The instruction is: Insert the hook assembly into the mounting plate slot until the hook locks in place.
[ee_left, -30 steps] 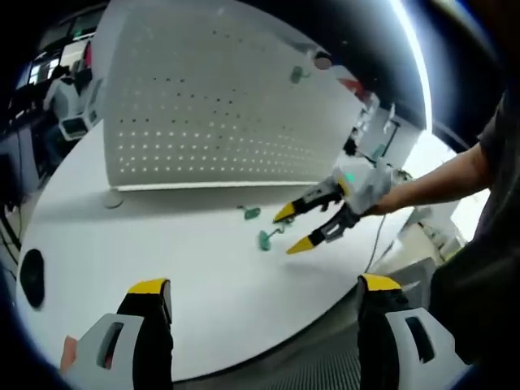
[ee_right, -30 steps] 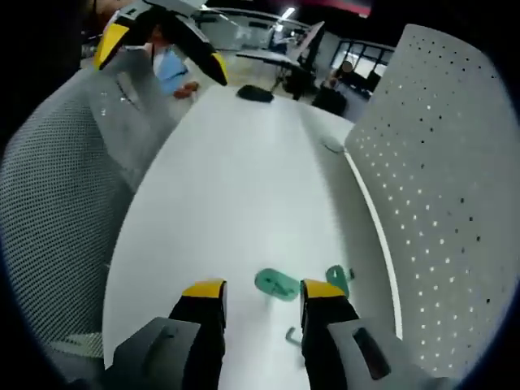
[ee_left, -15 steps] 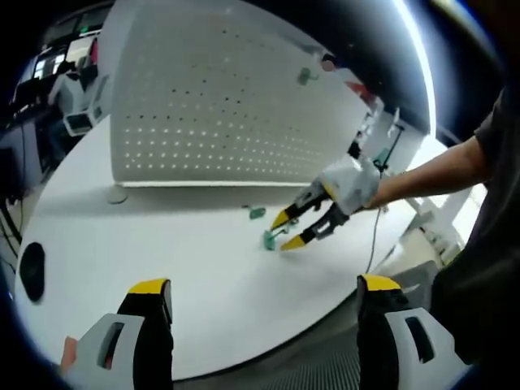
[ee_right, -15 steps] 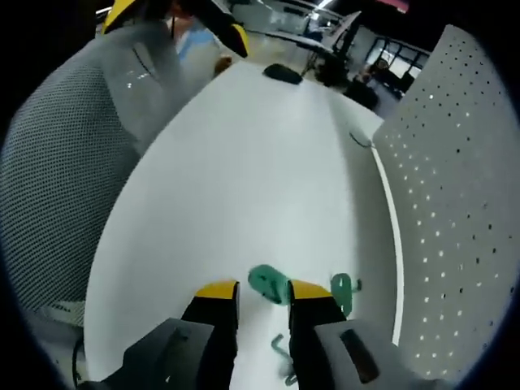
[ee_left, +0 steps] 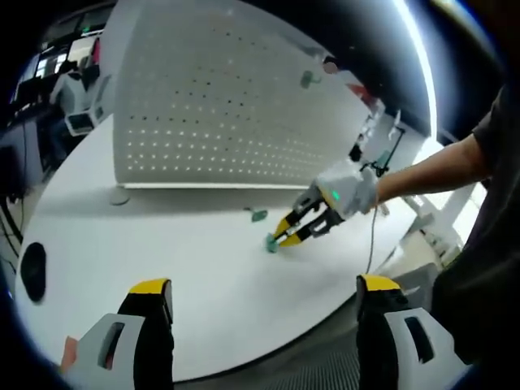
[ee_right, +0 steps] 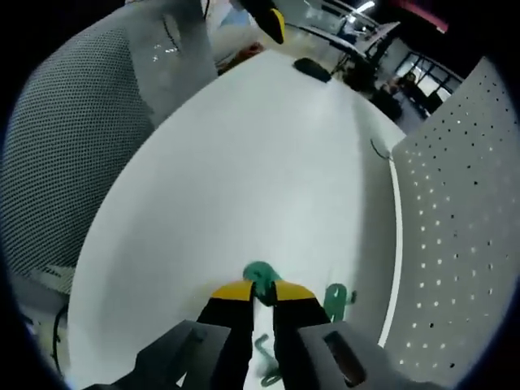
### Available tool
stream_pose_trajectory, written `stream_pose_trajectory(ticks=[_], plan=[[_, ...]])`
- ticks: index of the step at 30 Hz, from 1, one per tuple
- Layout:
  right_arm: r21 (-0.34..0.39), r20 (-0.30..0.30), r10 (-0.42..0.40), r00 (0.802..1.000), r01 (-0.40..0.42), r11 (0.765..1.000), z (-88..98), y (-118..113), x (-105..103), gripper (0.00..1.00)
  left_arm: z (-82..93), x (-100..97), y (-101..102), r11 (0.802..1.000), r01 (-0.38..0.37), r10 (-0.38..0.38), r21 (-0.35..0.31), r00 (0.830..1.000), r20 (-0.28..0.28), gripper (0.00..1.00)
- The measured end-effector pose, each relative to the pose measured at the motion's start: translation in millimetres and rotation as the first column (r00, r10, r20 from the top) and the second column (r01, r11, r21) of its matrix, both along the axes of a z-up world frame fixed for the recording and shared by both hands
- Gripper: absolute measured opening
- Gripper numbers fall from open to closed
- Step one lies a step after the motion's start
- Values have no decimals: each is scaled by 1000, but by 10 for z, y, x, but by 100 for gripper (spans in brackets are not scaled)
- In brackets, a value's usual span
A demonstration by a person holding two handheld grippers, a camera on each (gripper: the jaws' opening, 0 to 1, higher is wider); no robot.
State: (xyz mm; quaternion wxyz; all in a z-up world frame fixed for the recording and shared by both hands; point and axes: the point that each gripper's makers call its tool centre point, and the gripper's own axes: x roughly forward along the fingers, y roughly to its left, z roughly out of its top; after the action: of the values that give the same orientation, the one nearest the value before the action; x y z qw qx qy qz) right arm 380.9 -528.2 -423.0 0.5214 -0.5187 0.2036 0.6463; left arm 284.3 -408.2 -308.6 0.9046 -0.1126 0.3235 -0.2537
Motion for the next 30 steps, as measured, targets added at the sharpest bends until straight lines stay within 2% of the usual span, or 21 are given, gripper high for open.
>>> stream_pose_trajectory(ticks=[4, 5, 13, 15, 18, 23, 26, 27, 28, 29, 30], plan=[[14, 14, -16, 1000, 16, 1000, 60, 29, 53, 1, 10, 6, 3, 1000, -3, 3, -1, 1000, 4, 95], [17, -11, -40, 999, 40, 999, 54, 44, 46, 1, 12, 8, 4, 1000, -4, 4, -2, 1000, 4, 95], [21, -16, -101, 995, 101, 995, 36, 53, 52, 0, 30, 20, 29, 1000, -7, 7, 4, 1000, 9, 95], [48, -29, -160, 987, 161, 986, 73, 73, 94, 0, 59, 33, 55, 1000, -14, 14, 3, 1000, 16, 96], [95, -60, -250, 966, 255, 962, 146, 105, 161, 0, 93, 41, 76, 1000, -25, 24, 2, 999, 28, 97], [129, -95, -337, 937, 348, 929, 197, 123, 233, 0, 102, 26, 82, 1000, -23, 23, 7, 999, 34, 97], [170, -137, -417, 899, 436, 884, 248, 151, 294, 0, 134, 22, 76, 1000, -22, 22, 6, 999, 45, 98], [179, -170, -459, 872, 485, 856, 271, 158, 312, 0, 145, 24, 77, 1000, -22, 22, 7, 998, 50, 98], [185, -185, -479, 858, 509, 841, 281, 162, 321, 0, 151, 23, 74, 1000, -23, 22, 4, 998, 51, 98], [185, -192, -493, 848, 525, 831, 285, 161, 325, 0, 154, 19, 69, 1000, -21, 21, 2, 999, 50, 98], [183, -185, -489, 852, 519, 835, 284, 160, 322, 0, 158, 13, 61, 1000, -15, 15, 4, 999, 51, 99]])
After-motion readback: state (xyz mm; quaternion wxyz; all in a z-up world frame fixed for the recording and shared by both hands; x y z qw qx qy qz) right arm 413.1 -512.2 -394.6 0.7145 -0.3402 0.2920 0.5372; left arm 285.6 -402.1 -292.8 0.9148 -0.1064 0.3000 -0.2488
